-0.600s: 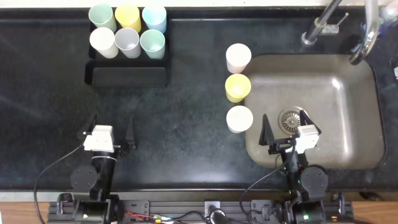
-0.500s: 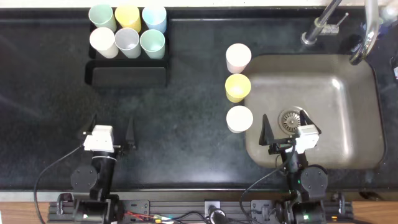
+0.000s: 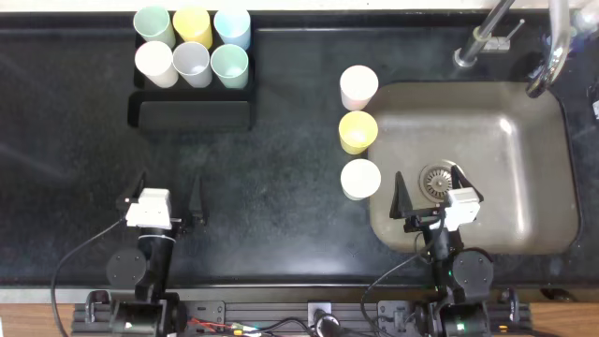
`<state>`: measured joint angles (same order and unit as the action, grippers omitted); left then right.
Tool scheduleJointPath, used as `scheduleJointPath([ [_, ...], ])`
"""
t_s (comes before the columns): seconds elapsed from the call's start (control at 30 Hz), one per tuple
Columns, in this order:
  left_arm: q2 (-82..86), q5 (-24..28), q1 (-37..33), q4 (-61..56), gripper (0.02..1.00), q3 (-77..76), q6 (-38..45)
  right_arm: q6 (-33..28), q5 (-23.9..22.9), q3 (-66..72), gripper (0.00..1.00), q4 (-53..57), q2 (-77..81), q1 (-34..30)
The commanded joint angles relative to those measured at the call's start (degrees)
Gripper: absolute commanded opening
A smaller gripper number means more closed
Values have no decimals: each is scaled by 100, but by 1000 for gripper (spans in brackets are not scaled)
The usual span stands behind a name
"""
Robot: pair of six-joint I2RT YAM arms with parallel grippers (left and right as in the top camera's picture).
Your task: Store Cups
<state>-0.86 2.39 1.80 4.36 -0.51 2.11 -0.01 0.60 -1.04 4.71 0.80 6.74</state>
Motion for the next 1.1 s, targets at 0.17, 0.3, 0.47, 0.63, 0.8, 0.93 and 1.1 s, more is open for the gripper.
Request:
scheduleJointPath([
  [0.17, 48, 9, -35, 26, 1000, 7, 92, 24, -22, 76, 996, -28, -59, 13],
  [0.3, 48, -92, -35, 26, 998, 7, 90, 22, -22, 76, 998, -28, -59, 13],
  [0.47, 48, -98, -35, -103, 998, 7, 90, 22, -22, 76, 998, -28, -59, 13],
  [0.63, 46, -85, 17, -542, 998, 4, 90, 22, -22, 76, 993, -28, -59, 13],
  [0.8, -361, -118, 17, -1543, 998, 2, -57, 22, -24, 76, 998, -28, -59, 13],
  [0.93, -1167, -39, 20, -2826, 1000, -37, -107, 22, -22, 76, 998, -28, -59, 13],
  [1.1, -2492, 181, 20, -3471, 1000, -697, -111, 22, -24, 76, 996, -28, -59, 13],
])
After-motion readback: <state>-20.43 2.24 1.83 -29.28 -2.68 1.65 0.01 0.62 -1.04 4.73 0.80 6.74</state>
